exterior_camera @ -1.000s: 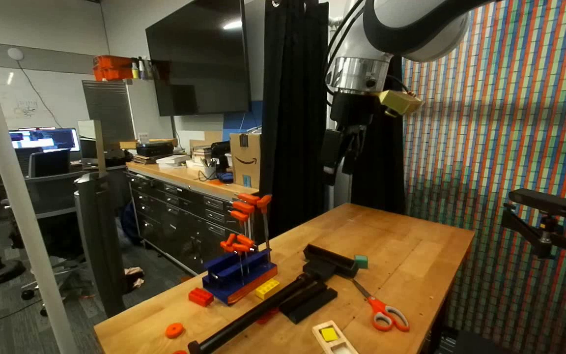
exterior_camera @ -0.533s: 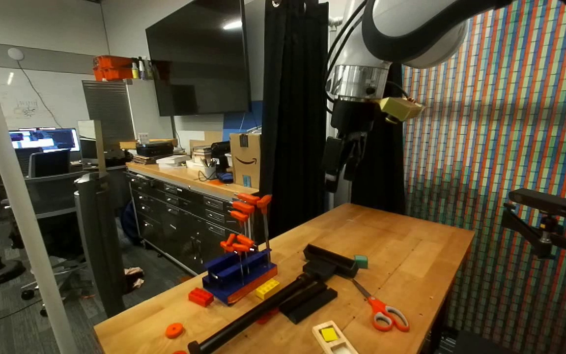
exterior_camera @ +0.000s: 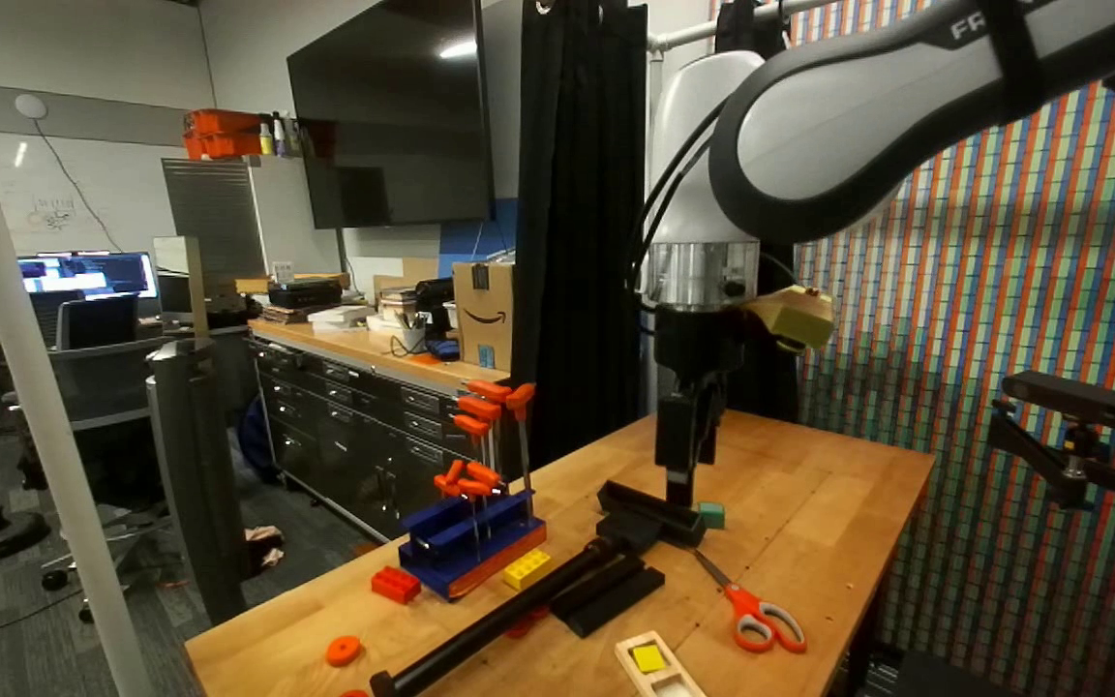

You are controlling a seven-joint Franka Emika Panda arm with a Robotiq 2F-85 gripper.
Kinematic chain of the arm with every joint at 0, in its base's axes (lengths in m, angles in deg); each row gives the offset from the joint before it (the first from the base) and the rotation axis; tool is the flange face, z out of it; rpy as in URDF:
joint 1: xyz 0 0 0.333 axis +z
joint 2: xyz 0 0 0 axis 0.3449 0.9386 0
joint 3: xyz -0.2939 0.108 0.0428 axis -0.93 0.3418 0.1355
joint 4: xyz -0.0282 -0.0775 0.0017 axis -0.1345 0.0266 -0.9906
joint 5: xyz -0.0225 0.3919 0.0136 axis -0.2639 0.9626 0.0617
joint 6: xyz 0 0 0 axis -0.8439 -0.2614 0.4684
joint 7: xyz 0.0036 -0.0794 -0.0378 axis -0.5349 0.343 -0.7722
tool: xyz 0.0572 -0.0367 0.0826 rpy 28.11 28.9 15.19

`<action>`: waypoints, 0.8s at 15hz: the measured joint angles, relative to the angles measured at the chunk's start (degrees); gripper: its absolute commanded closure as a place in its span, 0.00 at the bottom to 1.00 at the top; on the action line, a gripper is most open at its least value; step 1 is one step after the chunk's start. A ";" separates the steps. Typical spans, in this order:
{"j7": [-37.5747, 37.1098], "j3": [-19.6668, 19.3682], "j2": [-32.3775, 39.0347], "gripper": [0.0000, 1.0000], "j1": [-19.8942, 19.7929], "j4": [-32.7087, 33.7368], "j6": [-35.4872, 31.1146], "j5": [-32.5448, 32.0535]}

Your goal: Pick up one orange object from the wooden object and put it on the table

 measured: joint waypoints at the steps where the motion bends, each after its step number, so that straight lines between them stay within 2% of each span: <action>1: 0.00 0.73 0.02 0.00 1.10 -1.47 -0.43 0.64; 8: 1.90 5.31 0.67 0.00 10.23 -10.55 -7.33 5.89; 12: 4.96 7.12 5.05 0.00 15.60 -10.64 -13.27 8.22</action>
